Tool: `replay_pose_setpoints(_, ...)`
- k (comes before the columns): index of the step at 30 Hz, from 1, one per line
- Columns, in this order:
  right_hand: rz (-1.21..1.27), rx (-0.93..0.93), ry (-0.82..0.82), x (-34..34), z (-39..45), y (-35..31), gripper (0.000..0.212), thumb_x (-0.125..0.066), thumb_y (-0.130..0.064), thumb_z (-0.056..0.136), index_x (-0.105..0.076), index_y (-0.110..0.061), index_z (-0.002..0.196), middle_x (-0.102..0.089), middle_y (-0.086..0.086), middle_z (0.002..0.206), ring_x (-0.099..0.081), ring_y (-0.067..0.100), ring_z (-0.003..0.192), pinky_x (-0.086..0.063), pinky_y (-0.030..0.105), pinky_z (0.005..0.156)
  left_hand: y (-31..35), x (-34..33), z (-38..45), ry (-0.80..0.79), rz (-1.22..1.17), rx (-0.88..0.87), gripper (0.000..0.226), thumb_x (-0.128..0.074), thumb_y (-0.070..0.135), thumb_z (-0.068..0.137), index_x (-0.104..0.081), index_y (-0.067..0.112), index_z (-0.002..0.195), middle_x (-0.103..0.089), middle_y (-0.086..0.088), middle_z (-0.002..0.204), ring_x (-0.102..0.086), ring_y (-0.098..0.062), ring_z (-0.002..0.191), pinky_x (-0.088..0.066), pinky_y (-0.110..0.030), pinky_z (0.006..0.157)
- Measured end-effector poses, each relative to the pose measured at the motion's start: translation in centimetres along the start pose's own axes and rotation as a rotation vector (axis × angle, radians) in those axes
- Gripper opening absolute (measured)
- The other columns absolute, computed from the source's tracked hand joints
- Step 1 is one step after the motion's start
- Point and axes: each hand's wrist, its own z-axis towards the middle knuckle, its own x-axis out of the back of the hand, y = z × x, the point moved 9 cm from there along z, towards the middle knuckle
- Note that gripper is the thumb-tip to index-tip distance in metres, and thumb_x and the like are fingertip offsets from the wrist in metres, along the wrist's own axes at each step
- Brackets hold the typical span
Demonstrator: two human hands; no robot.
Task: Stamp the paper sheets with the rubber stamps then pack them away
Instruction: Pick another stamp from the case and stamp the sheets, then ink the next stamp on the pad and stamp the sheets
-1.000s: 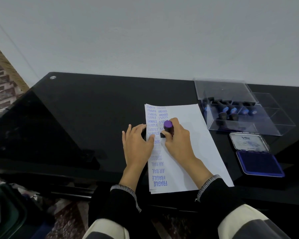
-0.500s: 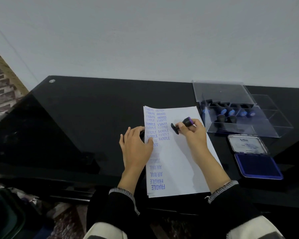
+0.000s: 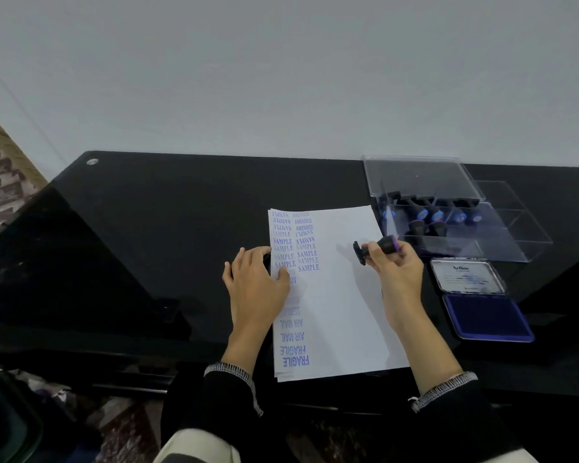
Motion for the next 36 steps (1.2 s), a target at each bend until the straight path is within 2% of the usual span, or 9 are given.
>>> replay_pose_setpoints(4,-0.192,0.183,-0.037,-0.2,-1.4,-1.8,0.016,-0.068,-0.006,0.083,-0.056,-0.014,0.091,-0.068,0.002,0.087,-0.065,0.010,0.079,-0.047,0.016,0.072,0.3,-0.1,-0.1,-0.012,0.034,-0.016,0.037,-0.057,0.034,0.091,-0.049,0.023,0.125,-0.049,0.005,0.136,-0.022,-0.018,0.143,-0.003,-0.044,0.118)
replay_pose_setpoints(10,-0.503,0.397,-0.170,0.2,-3.1,-3.3,0.027,-0.067,0.002,0.080,-0.056,-0.016,0.096,-0.065,0.002,0.093,-0.060,0.009,0.084,-0.042,0.004,0.071,1.1,-0.1,-0.5,-0.040,0.114,-0.079,0.035,-0.053,0.028,0.093,-0.052,0.023,0.128,-0.046,0.005,0.136,-0.031,-0.019,0.139,-0.006,-0.052,0.117)
replay_pose_setpoints(14,-0.537,0.427,-0.071,3.7,-2.8,-5.0,0.032,-0.062,0.007,0.081,-0.050,-0.019,0.093,-0.064,-0.002,0.099,-0.059,0.012,0.084,-0.041,0.005,0.069,1.4,-0.1,-0.6,-0.079,0.164,-0.070,0.028,-0.051,0.027,0.096,-0.058,0.023,0.122,-0.049,0.005,0.133,-0.034,-0.018,0.136,-0.007,-0.054,0.117)
replay_pose_setpoints(17,-0.498,0.385,0.034,7.2,-2.4,-5.9,0.026,-0.064,0.003,0.082,-0.049,-0.017,0.090,-0.059,-0.003,0.087,-0.054,0.004,0.076,-0.043,0.015,0.065,2.2,-0.1,-0.5,-0.078,0.227,-0.055,0.028,-0.049,0.023,0.096,-0.060,0.022,0.122,-0.047,0.002,0.135,-0.030,-0.022,0.139,-0.007,-0.056,0.116)
replay_pose_setpoints(19,-0.471,0.376,0.095,9.2,-2.2,-6.4,0.024,-0.066,0.000,0.082,-0.048,-0.016,0.088,-0.057,0.000,0.084,-0.054,0.014,0.073,-0.043,0.019,0.060,3.9,-0.5,-0.6,-0.066,0.260,-0.075,0.029,-0.051,0.018,0.095,-0.061,0.022,0.122,-0.045,0.001,0.139,-0.026,-0.024,0.140,-0.006,-0.057,0.116)
replay_pose_setpoints(26,-0.445,0.374,0.181,13.1,-0.1,-8.9,0.015,-0.066,-0.005,0.084,-0.051,-0.007,0.087,-0.060,0.004,0.080,-0.057,0.008,0.069,-0.042,0.006,0.058,11.8,-4.8,-1.3,-0.083,0.374,-0.192,0.033,-0.049,0.022,0.095,-0.055,0.021,0.127,-0.029,-0.003,0.153,-0.009,-0.029,0.147,0.003,-0.056,0.115)
replay_pose_setpoints(30,-0.440,0.365,0.160,13.3,1.8,-9.9,0.014,-0.066,-0.008,0.085,-0.053,-0.009,0.089,-0.061,0.002,0.083,-0.056,0.007,0.072,-0.042,0.006,0.059,12.0,-5.1,-1.1,-0.093,0.354,-0.081,0.036,-0.049,0.012,0.093,-0.056,0.014,0.128,-0.029,-0.007,0.152,-0.025,-0.030,0.139,-0.021,-0.048,0.112)
replay_pose_setpoints(33,-0.505,0.368,0.116,11.9,3.2,-10.7,0.011,-0.065,-0.009,0.085,-0.057,-0.012,0.092,-0.057,0.000,0.082,-0.052,0.006,0.069,-0.041,0.006,0.059,10.7,-3.7,-0.8,-0.069,0.326,-0.018,0.040,-0.051,0.003,0.090,-0.054,0.008,0.130,-0.027,-0.011,0.151,-0.039,-0.034,0.125,-0.039,-0.042,0.097)
replay_pose_setpoints(36,-0.547,0.328,0.056,9.7,4.4,-10.4,0.014,-0.062,-0.008,0.087,-0.060,-0.012,0.101,-0.053,-0.002,0.085,-0.051,0.004,0.070,-0.040,0.003,0.057,8.9,-2.4,-0.3,-0.089,0.305,0.042,0.041,-0.057,0.003,0.088,-0.051,0.007,0.128,-0.026,-0.012,0.146,-0.042,-0.034,0.116,-0.044,-0.041,0.079)
